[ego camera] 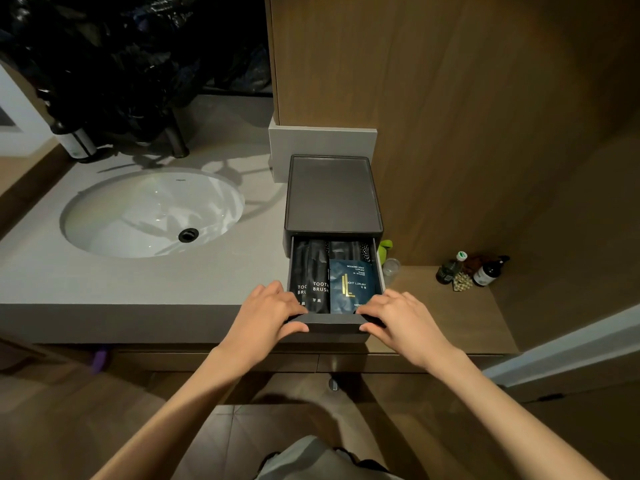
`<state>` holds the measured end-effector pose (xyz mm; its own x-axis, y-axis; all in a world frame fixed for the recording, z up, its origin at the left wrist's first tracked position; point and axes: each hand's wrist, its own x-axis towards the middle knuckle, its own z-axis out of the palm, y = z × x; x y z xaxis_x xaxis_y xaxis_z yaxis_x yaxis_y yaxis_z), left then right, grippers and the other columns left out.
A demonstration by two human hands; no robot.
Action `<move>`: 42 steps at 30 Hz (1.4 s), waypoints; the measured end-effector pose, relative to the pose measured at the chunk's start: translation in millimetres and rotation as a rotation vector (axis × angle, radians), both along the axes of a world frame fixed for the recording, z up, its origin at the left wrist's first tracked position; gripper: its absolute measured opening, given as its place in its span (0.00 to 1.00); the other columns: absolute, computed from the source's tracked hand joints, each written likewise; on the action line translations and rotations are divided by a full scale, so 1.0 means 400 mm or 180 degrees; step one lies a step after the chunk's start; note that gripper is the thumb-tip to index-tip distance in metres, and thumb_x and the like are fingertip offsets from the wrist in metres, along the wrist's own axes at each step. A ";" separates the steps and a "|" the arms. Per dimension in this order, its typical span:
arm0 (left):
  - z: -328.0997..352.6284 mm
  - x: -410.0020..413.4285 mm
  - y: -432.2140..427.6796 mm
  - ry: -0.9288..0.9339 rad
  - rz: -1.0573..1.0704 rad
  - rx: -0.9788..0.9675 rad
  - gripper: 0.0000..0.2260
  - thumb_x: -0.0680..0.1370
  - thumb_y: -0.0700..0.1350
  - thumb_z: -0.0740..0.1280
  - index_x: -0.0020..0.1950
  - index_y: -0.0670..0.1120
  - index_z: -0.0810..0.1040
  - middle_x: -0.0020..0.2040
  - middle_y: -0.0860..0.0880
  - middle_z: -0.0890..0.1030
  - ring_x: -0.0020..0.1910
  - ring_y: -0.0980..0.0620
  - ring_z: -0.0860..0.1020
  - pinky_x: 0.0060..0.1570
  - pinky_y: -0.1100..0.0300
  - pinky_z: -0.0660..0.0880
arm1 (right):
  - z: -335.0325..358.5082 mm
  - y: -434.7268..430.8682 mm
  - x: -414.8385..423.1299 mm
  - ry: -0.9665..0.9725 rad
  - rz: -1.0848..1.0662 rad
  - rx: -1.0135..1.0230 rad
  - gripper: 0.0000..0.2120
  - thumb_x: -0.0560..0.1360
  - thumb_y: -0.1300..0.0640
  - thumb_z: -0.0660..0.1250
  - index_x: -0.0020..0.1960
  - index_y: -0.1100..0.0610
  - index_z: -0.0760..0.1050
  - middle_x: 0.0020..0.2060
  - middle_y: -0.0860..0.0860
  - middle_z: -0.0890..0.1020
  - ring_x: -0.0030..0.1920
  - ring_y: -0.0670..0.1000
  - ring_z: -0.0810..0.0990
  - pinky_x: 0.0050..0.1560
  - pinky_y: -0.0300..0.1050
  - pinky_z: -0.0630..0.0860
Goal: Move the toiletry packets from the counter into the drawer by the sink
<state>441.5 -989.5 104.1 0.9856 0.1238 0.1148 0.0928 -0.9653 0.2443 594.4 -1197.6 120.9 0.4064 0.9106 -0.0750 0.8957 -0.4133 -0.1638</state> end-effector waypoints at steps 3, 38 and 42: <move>0.005 0.004 -0.001 -0.0037 0.0016 -0.0004 0.16 0.75 0.59 0.64 0.58 0.54 0.81 0.50 0.57 0.82 0.48 0.53 0.72 0.46 0.59 0.65 | 0.003 -0.001 0.008 0.0056 -0.0089 0.0053 0.16 0.78 0.45 0.61 0.64 0.47 0.75 0.56 0.44 0.80 0.57 0.48 0.75 0.53 0.47 0.76; 0.024 0.301 0.207 0.0325 0.0397 0.0239 0.21 0.82 0.44 0.58 0.75 0.50 0.62 0.76 0.49 0.63 0.76 0.44 0.58 0.69 0.54 0.64 | 0.005 0.241 0.273 -0.0491 -0.0731 -0.0457 0.22 0.83 0.53 0.55 0.76 0.45 0.58 0.76 0.46 0.61 0.77 0.53 0.58 0.59 0.51 0.75; 0.017 0.301 0.191 0.0342 0.0548 0.0390 0.21 0.83 0.43 0.56 0.76 0.51 0.59 0.77 0.50 0.61 0.76 0.46 0.57 0.71 0.56 0.61 | 0.000 0.238 0.264 -0.0453 -0.0804 -0.0352 0.23 0.82 0.54 0.56 0.76 0.45 0.58 0.76 0.46 0.61 0.77 0.52 0.58 0.61 0.52 0.75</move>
